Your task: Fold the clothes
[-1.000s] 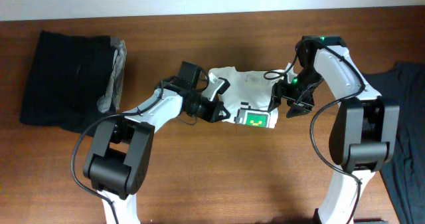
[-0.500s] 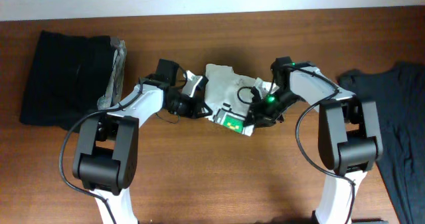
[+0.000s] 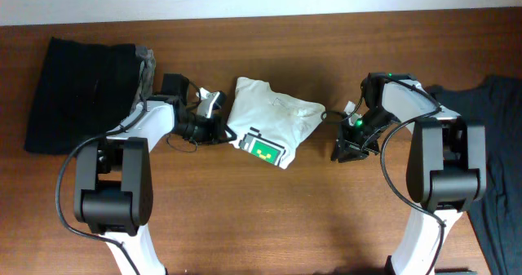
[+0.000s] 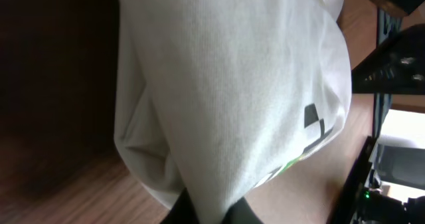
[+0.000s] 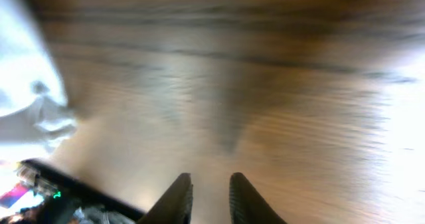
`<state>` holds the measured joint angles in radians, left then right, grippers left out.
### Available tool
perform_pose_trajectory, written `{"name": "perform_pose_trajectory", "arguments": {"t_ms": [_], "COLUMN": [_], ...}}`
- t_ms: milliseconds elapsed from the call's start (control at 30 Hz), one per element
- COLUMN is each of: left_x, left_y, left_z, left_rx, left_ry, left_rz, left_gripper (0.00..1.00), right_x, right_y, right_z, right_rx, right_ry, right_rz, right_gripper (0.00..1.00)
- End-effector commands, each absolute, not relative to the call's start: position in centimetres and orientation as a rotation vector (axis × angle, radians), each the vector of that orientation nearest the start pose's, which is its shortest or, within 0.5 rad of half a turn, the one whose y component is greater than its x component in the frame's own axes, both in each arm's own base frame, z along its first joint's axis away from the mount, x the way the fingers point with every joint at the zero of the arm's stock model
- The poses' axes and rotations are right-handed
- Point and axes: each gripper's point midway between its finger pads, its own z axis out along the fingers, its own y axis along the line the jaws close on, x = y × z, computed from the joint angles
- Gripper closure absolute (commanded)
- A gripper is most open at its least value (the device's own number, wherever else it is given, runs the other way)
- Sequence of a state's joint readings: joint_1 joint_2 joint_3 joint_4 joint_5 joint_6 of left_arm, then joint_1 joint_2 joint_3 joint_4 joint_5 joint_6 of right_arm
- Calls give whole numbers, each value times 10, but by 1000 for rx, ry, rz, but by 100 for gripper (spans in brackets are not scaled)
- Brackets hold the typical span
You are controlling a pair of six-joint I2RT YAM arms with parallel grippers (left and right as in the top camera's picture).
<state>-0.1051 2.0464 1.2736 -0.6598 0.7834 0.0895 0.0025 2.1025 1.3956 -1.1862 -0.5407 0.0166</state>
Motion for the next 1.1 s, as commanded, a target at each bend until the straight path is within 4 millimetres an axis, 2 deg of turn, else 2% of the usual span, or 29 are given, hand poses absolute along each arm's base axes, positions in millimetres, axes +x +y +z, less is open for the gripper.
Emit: {"name": "perform_pose_trajectory", "arguments": {"t_ms": [0, 100, 167, 233, 300, 333, 433, 533, 600, 633, 700, 733, 800, 833, 900, 967, 1067], "left_x": [368, 368, 367, 366, 366, 365, 364, 363, 364, 364, 363, 363, 363, 361, 359, 357, 350], "left_y": [-162, -162, -162, -162, -161, -161, -161, -159, -158, -158, -158, -159, -160, -168, -180, -186, -198], "left_z": [25, 25, 25, 25, 24, 24, 24, 22, 22, 22, 22, 22, 24, 32, 46, 51, 51], "left_rx": [374, 374, 374, 401, 399, 397, 427, 427, 435, 435, 435, 435, 435, 436, 437, 466, 564], "left_ry": [2770, 2771, 2773, 2767, 2772, 2775, 2767, 2782, 2778, 2779, 2778, 2777, 2770, 2729, 2659, 2626, 2606], "left_rz": [-1152, -1151, -1152, -1148, -1146, -1146, -1141, -1119, -1117, -1118, -1119, -1123, -1140, -1232, -1375, -1418, -1417], "left_gripper": [90, 90, 90, 90, 90, 91, 91, 91, 91, 91, 91, 91, 91, 89, 80, 78, 78], "right_x": [312, 322, 334, 336, 330, 328, 327, 337, 347, 348, 334, 327, 311, 305, 296, 306, 311], "right_y": [142, 175, 182, 193, 192, 181, 146, 124, 116, 116, 114, 115, 120, 124, 132, 142, 151], "right_z": [43, 35, 22, 21, 19, 15, 11, 21, 31, 36, 40, 41, 38, 34, 25, 17, 21], "right_rx": [-95, -149, -77, -124, -127, -103, 5, 43, -8, -35, -49, -63, -63, -73, -91, -24, -5], "right_ry": [3137, 3116, 3144, 3122, 3156, 3191, 3267, 3255, 3213, 3206, 3262, 3287, 3335, 3347, 3363, 3315, 3272], "right_rz": [1291, 1215, 1036, 1023, 988, 912, 753, 755, 782, 800, 821, 827, 854, 868, 870, 892, 977], "right_gripper": [49, 52, 68, 74, 93, 96, 96, 96, 83, 67, 57, 55, 54, 54, 55, 70, 74]}}
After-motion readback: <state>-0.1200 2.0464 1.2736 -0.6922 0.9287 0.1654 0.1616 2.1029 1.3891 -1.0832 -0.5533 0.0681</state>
